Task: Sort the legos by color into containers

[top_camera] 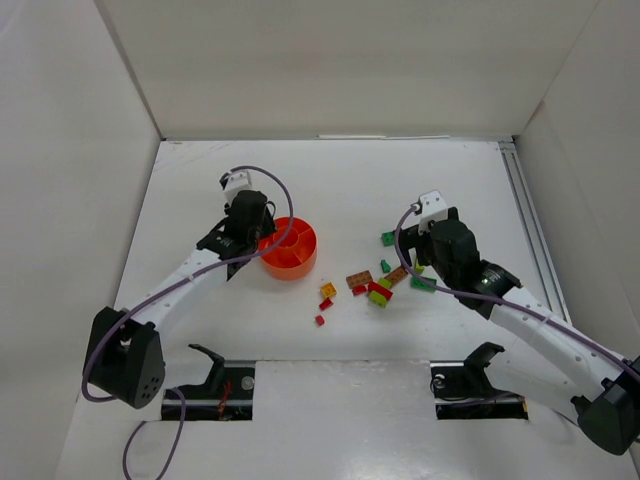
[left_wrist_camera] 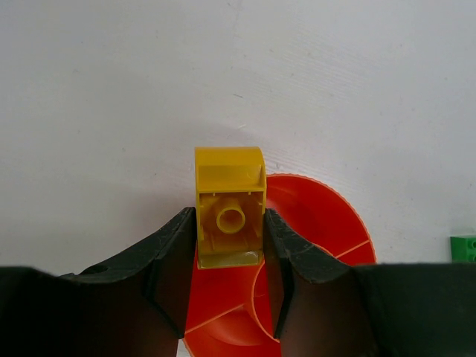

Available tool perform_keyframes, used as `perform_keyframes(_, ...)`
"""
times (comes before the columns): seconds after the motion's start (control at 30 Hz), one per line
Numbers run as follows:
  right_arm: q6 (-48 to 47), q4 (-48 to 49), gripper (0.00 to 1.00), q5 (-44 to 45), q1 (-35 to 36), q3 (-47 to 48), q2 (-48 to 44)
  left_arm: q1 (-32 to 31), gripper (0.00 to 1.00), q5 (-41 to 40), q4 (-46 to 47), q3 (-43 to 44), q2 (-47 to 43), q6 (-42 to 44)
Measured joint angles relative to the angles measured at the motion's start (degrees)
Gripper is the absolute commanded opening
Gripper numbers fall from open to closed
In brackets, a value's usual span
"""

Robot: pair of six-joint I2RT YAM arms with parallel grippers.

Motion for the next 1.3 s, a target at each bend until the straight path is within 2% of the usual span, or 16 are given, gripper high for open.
perform_keyframes(0.2,-0.07,0.07,1.0,0.02,0.0,0.0,0.0,0.0,0.21,1.73,0.26,0.0,3.02,0.0)
perform_keyframes(0.27,-0.15,0.07,1.0,0.02,0.0,0.0,0.0,0.0,0.29,2.01,0.37,0.0,3.63,-0.02)
perform_keyframes(0.4,-0.17,0.09,1.0,0.02,0.0,0.0,0.26,0.0,0.37,2.34,0.59,-0.02,4.07,-0.04)
perform_keyframes(0.87,-0.17,0.09,1.0,0.0,0.0,0.0,0.42,0.0,0.52,3.1,-0.52,-0.02,4.66,-0.09)
perform_keyframes(0.9,-0.17,0.09,1.0,-0.02,0.0,0.0,0.42,0.0,0.55,3.1,-0.61,-0.02,4.55,-0.09)
perform_keyframes(0.93,-0.15,0.09,1.0,-0.02,0.0,0.0,0.42,0.0,0.63,3.15,-0.87,-0.02,4.26,-0.09)
perform_keyframes(1.03,-0.15,0.09,1.0,-0.02,0.0,0.0,0.37,-0.04,0.75,3.56,-2.19,-0.02,1.84,-0.15)
perform_keyframes(1.07,-0.15,0.07,1.0,-0.04,0.0,0.0,0.33,-0.37,0.84,3.5,-2.62,-0.02,0.48,-0.09)
perform_keyframes(1.13,-0.11,0.07,1.0,-0.04,0.0,0.0,0.26,-2.27,0.93,3.67,-3.3,-0.02,-3.34,0.17)
perform_keyframes(1.23,0.11,0.04,1.0,-0.07,0.0,0.0,0.26,-6.38,0.99,4.17,-3.87,-0.02,-7.32,0.66)
perform_keyframes(1.3,0.31,-0.33,1.0,-0.5,0.0,0.37,0.44,-10.73,0.99,5.05,-4.04,-0.15,-9.51,0.83)
